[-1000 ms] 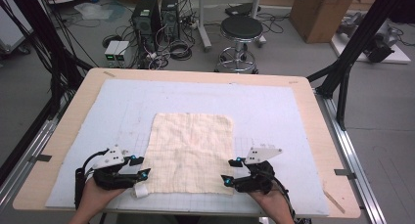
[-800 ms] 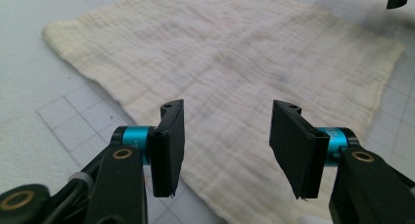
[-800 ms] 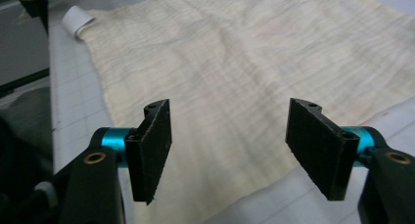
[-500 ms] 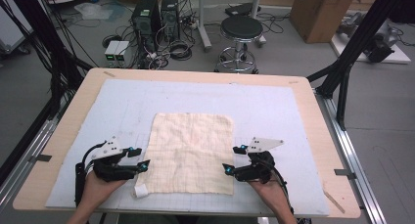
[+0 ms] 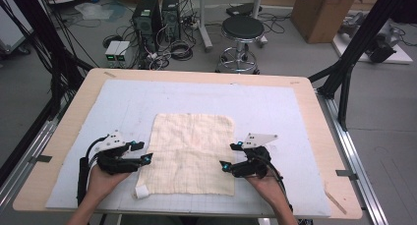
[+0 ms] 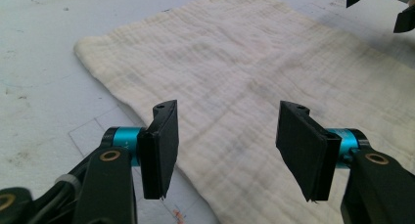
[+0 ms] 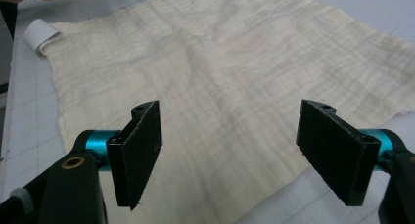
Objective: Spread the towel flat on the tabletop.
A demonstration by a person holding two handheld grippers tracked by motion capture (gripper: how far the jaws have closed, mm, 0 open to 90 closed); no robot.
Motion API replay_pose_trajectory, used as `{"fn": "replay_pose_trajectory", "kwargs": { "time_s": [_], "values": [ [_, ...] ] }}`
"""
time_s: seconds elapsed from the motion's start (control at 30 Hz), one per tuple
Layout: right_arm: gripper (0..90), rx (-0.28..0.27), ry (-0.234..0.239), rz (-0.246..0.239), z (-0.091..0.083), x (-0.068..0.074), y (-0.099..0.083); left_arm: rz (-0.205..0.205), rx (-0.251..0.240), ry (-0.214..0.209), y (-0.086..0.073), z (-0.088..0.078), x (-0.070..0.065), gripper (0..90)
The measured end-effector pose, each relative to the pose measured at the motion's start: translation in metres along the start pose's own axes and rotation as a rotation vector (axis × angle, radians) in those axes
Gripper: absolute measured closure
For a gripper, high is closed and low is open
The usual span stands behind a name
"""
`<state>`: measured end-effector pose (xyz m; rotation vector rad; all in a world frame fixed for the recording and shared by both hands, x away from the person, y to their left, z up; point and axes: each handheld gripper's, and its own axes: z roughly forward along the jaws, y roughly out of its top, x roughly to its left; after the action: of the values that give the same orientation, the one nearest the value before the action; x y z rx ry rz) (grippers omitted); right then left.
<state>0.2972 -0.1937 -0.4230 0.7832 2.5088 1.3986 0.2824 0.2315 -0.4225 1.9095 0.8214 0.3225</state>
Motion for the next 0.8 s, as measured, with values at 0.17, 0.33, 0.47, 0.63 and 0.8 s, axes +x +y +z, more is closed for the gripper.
{"fn": "replay_pose_trajectory", "kwargs": {
  "time_s": [0.17,0.33,0.47,0.63,0.8],
  "values": [
    [24.7,0.0,-0.004,-0.001,0.0013,-0.0004,0.0027,0.017,0.017,0.0,-0.0001,0.0009,-0.0012,41.7],
    [24.7,0.008,-0.005,0.003,0.002,0.0002,0.0027,0.023,0.023,0.002,0.0005,0.0006,-0.0026,41.7],
    [24.7,-0.008,-0.006,0.001,0.0002,0.0,0.0037,0.028,0.027,0.003,0.0005,0.0013,-0.0021,41.7],
    [24.7,0.0,-0.005,0.003,0.0021,0.0001,0.0034,0.034,0.029,0.002,0.0007,0.0009,-0.0022,41.7],
    [24.7,0.01,-0.006,-0.004,0.0035,0.002,0.0037,0.035,0.029,0.0,0.0016,0.0006,-0.0033,41.6]
  ]
}}
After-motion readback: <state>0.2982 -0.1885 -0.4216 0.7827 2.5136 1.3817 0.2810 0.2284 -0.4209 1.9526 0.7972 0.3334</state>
